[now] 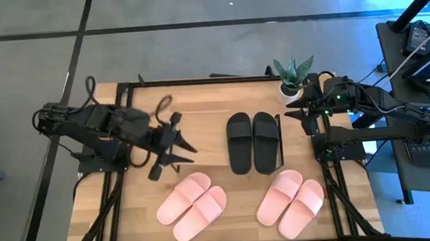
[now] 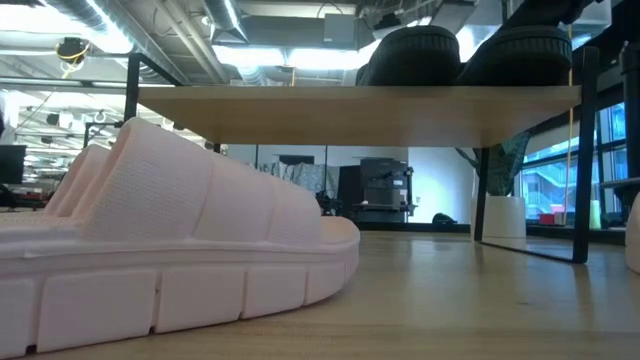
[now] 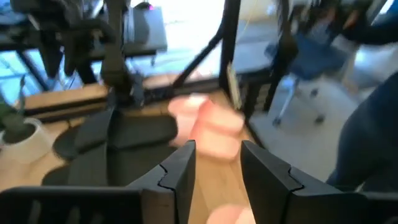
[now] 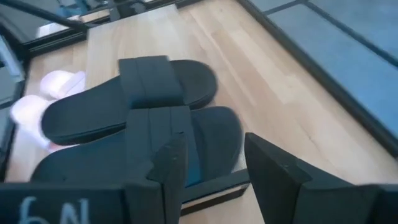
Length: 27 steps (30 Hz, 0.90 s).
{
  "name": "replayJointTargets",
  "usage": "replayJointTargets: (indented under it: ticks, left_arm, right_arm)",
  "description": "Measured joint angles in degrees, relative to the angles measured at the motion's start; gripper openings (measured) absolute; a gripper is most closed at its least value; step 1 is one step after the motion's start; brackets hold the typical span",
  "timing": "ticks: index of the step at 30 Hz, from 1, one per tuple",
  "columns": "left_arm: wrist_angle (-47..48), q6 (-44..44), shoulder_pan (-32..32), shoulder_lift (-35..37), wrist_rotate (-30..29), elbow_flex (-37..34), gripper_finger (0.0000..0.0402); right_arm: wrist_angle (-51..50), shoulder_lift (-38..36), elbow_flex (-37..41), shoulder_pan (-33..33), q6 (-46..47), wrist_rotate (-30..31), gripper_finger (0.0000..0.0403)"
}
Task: Pick and place slides into the shelf
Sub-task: Put the left pink slides under the shelf
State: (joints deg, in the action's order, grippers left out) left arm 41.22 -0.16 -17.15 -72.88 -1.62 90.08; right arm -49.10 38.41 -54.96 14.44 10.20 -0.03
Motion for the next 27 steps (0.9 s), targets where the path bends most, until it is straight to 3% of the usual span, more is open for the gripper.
replayJointTargets:
  ticks: [8,13,16,24,27]
  left_arm:
    - [17.27,5.46,-10.58,-5.9,-6.13,0.04,0.0119]
    - [23.41,3.88,-15.93,-12.14,-15.56,0.04,0.0119]
    - [26.71,3.2,-18.01,-16.03,-18.36,0.04,0.0119]
    - [27.08,1.75,-22.02,-23.89,-19.05,-0.02,0.0119]
    - [23.25,0.26,-22.48,-24.61,-19.99,-2.68,0.0119]
  right_arm:
    - [0.07,0.0,0.0,0.02,1.59,7.35,0.0159]
    - [0.07,0.11,0.0,0.02,4.42,7.56,0.0159]
    - [0.07,0.11,0.0,0.01,6.07,7.58,0.0159]
    - [0.07,0.11,0.0,0.0,9.09,7.58,0.0159]
    - [0.04,0.11,0.0,0.0,9.09,7.58,0.0159]
